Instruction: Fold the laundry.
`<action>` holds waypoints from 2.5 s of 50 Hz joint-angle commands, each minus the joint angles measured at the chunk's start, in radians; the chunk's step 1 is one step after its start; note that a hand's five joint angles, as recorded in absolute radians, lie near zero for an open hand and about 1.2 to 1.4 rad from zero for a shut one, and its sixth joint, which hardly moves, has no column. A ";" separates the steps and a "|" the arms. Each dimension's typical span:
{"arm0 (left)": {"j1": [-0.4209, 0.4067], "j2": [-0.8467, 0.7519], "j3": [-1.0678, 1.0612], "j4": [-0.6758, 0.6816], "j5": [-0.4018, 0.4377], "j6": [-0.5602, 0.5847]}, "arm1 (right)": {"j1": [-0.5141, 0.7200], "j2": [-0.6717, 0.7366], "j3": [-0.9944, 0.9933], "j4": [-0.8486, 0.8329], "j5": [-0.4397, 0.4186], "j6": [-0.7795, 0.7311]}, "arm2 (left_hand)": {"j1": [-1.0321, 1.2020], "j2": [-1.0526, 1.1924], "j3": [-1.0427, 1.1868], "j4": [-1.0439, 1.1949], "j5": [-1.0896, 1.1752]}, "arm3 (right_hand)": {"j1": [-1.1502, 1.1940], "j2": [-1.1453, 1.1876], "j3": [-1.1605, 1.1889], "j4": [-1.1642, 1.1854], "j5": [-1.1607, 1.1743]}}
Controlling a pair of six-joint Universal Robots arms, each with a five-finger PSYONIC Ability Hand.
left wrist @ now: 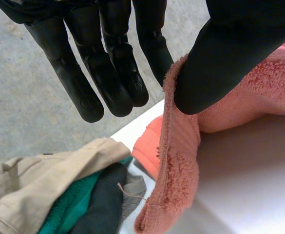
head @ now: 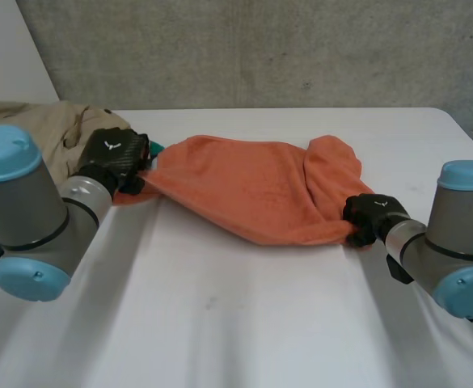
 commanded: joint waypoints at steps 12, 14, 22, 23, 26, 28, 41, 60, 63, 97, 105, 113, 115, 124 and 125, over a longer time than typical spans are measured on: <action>0.028 0.460 -0.026 -0.182 0.026 0.041 | -0.103 -0.511 -0.066 0.090 -0.006 -0.326 | 0.238 0.203 0.209 0.199 0.245 | 0.505 0.509 0.517 0.520 0.518; 0.030 0.523 -0.019 -0.205 0.058 0.070 | -0.113 -0.573 -0.115 0.185 -0.024 -0.375 | 0.238 0.203 0.209 0.199 0.245 | 0.505 0.509 0.517 0.520 0.518; 0.048 0.477 0.031 -0.340 0.103 0.197 | -0.065 -0.510 -0.241 0.394 -0.040 -0.514 | 0.238 0.203 0.209 0.199 0.245 | 0.505 0.509 0.517 0.520 0.518; 0.047 0.449 0.039 -0.354 0.098 0.208 | -0.058 -0.487 -0.251 0.405 -0.035 -0.534 | 0.238 0.203 0.209 0.199 0.245 | 0.505 0.509 0.517 0.520 0.518; 0.044 0.310 0.071 -0.400 0.080 0.245 | -0.051 -0.374 -0.286 0.443 -0.006 -0.598 | 0.238 0.203 0.209 0.199 0.245 | 0.505 0.509 0.517 0.520 0.518; 0.045 0.233 0.099 -0.406 0.081 0.260 | -0.047 -0.310 -0.309 0.450 0.008 -0.612 | 0.238 0.203 0.209 0.199 0.245 | 0.505 0.509 0.517 0.520 0.518; 0.042 -0.189 0.683 -0.060 0.120 0.334 | 0.001 0.057 -0.843 0.130 0.086 -0.477 | 0.238 0.203 0.209 0.199 0.245 | 0.505 0.509 0.517 0.520 0.518; 0.056 0.041 0.274 0.264 0.070 0.187 | -0.065 -0.121 -0.510 -0.242 -0.013 -0.422 | 0.238 0.203 0.209 0.199 0.245 | 0.505 0.509 0.517 0.520 0.518; 0.051 0.038 0.125 0.269 0.084 0.184 | -0.074 -0.114 -0.385 -0.195 -0.065 -0.423 | 0.238 0.203 0.209 0.199 0.245 | 0.505 0.509 0.517 0.520 0.518; 0.090 -0.011 -0.200 0.307 0.127 0.199 | -0.280 0.017 -0.254 0.232 -0.172 -0.219 | 0.238 0.203 0.209 0.199 0.245 | -0.271 -0.267 -0.258 -0.256 -0.258; 0.113 0.001 -0.179 0.300 0.129 0.141 | -0.321 0.062 -0.235 0.223 -0.179 -0.190 | 0.238 0.203 0.209 0.199 0.245 | -0.321 -0.317 -0.308 -0.306 -0.308; 0.126 0.000 -0.168 0.284 0.127 0.118 | -0.306 0.086 -0.192 0.189 -0.198 -0.166 | 0.238 0.203 0.209 0.199 0.245 | -0.335 -0.331 -0.323 -0.321 -0.322; 0.128 0.000 -0.167 0.284 0.129 0.118 | -0.298 0.091 -0.189 0.164 -0.196 -0.166 | 0.238 0.203 0.209 0.199 0.245 | -0.333 -0.329 -0.320 -0.318 -0.319; 0.134 0.001 -0.164 0.283 0.129 0.118 | -0.258 0.133 -0.215 0.111 -0.184 -0.161 | 0.238 0.203 0.209 0.199 0.245 | -0.265 -0.261 -0.253 -0.250 -0.252; 0.134 0.000 -0.164 0.283 0.127 0.118 | -0.251 0.142 -0.226 0.109 -0.175 -0.161 | 0.238 0.203 0.209 0.199 0.245 | -0.262 -0.258 -0.250 -0.247 -0.249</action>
